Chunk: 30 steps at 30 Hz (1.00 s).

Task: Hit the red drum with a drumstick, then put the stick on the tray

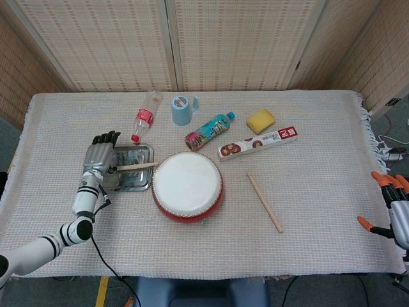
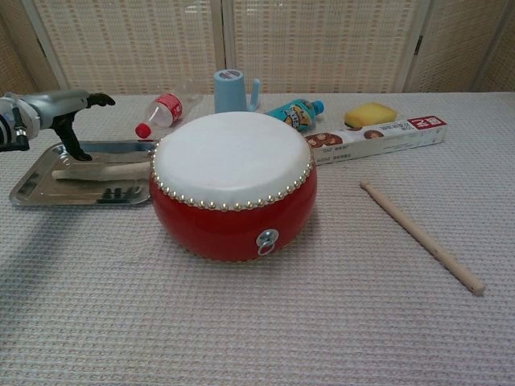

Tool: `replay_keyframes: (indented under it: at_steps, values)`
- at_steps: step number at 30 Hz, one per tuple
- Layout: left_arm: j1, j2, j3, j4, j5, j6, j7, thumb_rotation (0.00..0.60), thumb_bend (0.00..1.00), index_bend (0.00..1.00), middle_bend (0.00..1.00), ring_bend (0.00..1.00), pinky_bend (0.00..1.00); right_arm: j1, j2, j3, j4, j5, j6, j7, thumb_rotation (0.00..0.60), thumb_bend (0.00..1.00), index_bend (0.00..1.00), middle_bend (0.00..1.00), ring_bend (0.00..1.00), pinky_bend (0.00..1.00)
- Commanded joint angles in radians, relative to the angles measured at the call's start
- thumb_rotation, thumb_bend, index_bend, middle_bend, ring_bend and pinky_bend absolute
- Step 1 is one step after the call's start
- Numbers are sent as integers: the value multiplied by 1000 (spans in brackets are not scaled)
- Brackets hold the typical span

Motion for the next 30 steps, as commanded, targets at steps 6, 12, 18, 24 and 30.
replay_keyframes:
  at_steps: [6,12,18,24,30]
  values:
    - [111,127,-22,-202,121,178,-129,600,232,68,46,12,51,4,15,2,-5,-4,-5,21,600,156,0,113,0,21]
    - [243,219,26,-380,214,369,-151,600,285,195,146,87,125,11,30,-1,3,-21,-12,78,600,156,25,114,0,21]
    - [382,290,112,-542,276,523,-129,600,287,219,153,91,127,9,14,-9,32,-49,6,123,600,156,49,114,0,21]
    - [514,310,201,-643,396,693,-134,600,287,219,154,91,113,-2,-22,-30,56,-85,32,138,600,156,49,114,0,21]
    - [602,314,262,-694,507,806,-109,600,287,218,155,90,96,-3,-51,-43,67,-108,41,117,600,156,49,114,0,21]
